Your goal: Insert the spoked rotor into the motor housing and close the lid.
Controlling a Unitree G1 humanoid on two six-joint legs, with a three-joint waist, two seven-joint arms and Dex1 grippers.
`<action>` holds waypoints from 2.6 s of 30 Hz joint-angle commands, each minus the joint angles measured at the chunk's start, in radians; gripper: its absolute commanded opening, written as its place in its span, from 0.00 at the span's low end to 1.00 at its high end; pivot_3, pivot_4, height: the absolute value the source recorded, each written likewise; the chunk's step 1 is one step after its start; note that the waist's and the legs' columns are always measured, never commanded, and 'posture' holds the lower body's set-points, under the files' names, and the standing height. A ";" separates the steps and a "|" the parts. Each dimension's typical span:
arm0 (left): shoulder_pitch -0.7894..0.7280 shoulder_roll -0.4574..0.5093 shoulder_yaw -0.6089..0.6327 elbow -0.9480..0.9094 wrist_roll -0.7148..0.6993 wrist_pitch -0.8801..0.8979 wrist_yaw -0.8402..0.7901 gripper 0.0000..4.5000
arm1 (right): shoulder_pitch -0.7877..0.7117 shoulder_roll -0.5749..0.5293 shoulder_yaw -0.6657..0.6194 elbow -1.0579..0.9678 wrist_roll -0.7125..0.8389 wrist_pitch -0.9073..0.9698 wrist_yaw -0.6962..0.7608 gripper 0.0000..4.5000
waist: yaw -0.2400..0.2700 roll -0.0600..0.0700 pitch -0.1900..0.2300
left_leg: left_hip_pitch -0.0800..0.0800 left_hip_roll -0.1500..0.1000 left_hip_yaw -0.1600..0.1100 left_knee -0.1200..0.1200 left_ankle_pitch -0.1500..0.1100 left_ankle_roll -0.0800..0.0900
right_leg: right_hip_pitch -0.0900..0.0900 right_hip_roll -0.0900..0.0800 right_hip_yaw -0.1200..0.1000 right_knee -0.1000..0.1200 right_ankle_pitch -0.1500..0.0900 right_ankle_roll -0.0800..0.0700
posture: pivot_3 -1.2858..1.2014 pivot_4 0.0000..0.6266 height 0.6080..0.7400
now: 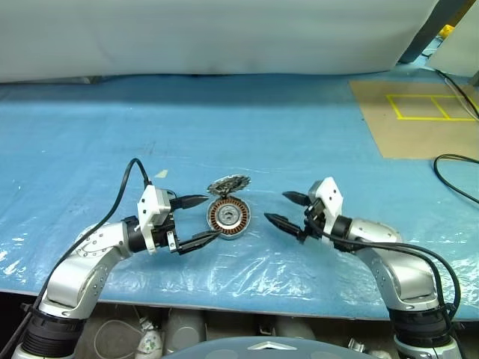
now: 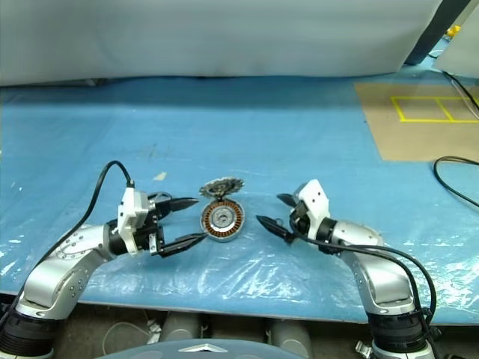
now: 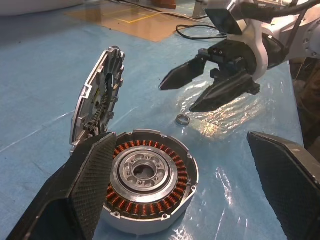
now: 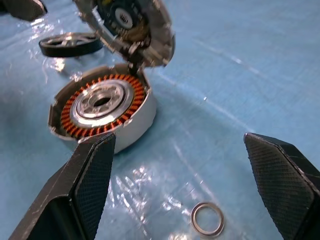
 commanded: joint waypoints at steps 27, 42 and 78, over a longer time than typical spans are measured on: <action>0.009 -0.019 0.005 -0.017 0.026 -0.031 0.029 0.98 | 0.016 -0.026 0.152 -0.144 -0.030 0.133 -0.183 0.96 | 0.001 0.000 0.000 | 0.003 0.000 -0.001 0.002 0.000 0.000 | 0.004 -0.001 0.000 0.000 -0.001 -0.002 | 0.52 0.24 1.00; -0.018 -0.016 -0.005 0.005 0.028 -0.029 0.018 0.98 | 0.142 0.011 0.104 -0.334 -0.024 0.270 -0.365 0.96 | 0.000 0.000 0.000 | 0.004 -0.001 -0.003 0.001 0.000 0.000 | 0.004 -0.001 0.001 0.000 -0.005 0.004 | 0.52 0.24 1.00; -0.020 -0.037 -0.012 0.008 0.025 -0.023 0.025 0.98 | 0.086 -0.160 0.044 0.050 0.000 -0.082 -0.087 0.96 | 0.001 0.000 0.000 | 0.003 -0.002 -0.001 0.002 0.000 0.000 | 0.005 -0.001 0.000 0.000 -0.002 -0.001 | 0.52 0.24 1.00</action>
